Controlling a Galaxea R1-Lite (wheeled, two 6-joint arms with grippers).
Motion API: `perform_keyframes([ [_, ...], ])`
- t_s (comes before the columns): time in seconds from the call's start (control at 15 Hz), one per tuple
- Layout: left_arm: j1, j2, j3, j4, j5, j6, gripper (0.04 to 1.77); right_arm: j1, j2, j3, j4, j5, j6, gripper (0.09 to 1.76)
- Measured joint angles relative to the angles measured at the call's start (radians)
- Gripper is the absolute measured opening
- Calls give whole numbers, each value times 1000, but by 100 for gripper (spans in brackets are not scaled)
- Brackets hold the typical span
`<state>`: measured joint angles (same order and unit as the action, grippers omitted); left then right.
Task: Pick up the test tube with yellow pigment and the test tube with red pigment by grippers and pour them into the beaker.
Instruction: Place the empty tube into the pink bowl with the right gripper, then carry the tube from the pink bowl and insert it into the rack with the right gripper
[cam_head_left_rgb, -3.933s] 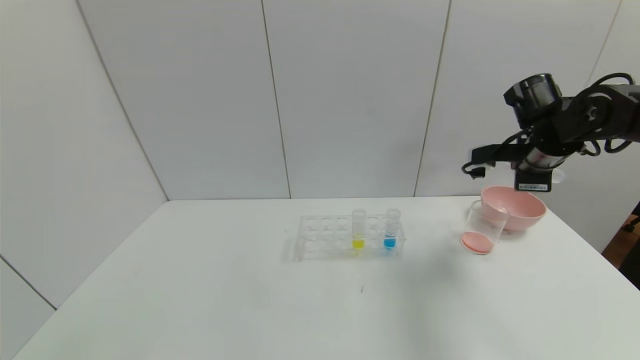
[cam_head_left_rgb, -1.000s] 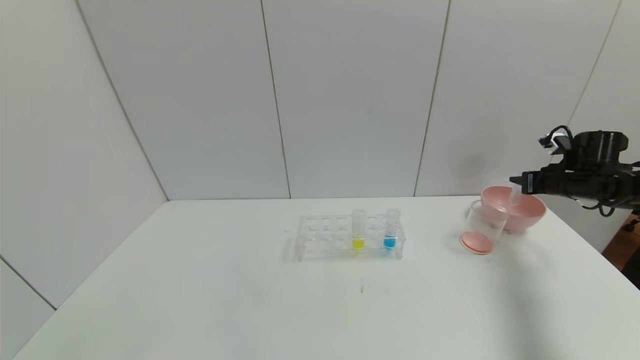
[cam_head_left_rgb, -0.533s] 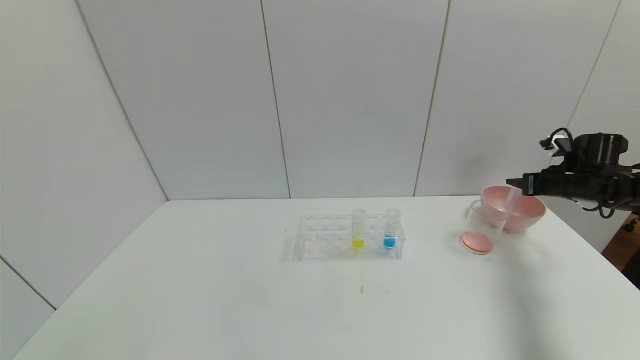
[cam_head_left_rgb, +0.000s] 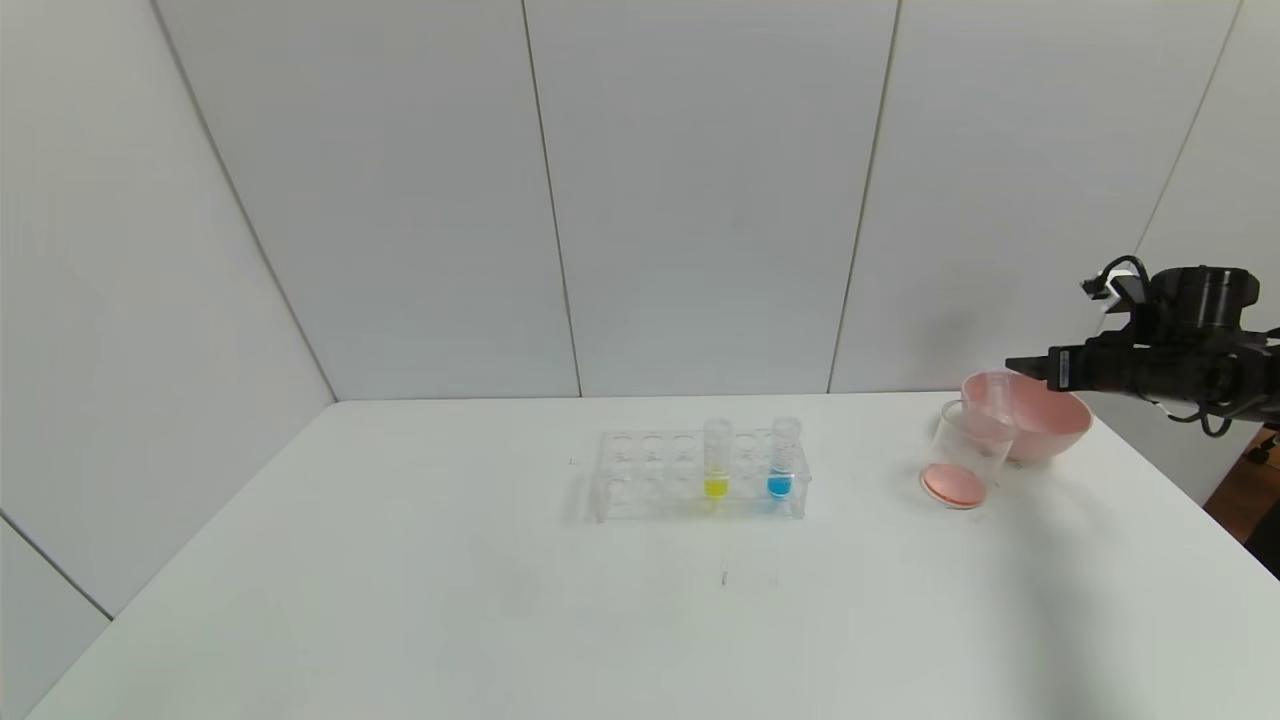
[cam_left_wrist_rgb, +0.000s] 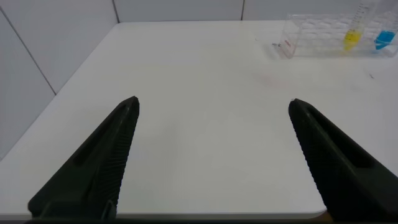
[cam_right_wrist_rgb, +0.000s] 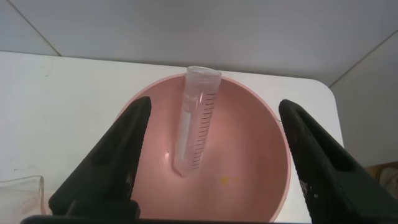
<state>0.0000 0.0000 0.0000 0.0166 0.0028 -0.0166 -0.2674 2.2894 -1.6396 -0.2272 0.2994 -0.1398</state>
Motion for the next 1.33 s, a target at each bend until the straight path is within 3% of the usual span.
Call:
perform_keyframes([
  [0.2, 0, 0, 0, 0, 0, 0, 172, 0, -12, 9, -2, -3, 9, 155],
  [0.53, 0, 0, 0, 0, 0, 0, 172, 20, -86, 27, 34, -19, 141, 163],
  [0.73, 0, 0, 0, 0, 0, 0, 172, 54, -147, 66, 32, -90, 153, 165],
  [1.0, 0, 0, 0, 0, 0, 0, 172, 120, -268, 193, 37, -136, 162, 167],
  [1.13, 0, 0, 0, 0, 0, 0, 172, 188, -339, 278, 37, -216, 169, 168],
  [1.33, 0, 0, 0, 0, 0, 0, 172, 313, -466, 421, 41, -258, 169, 169],
])
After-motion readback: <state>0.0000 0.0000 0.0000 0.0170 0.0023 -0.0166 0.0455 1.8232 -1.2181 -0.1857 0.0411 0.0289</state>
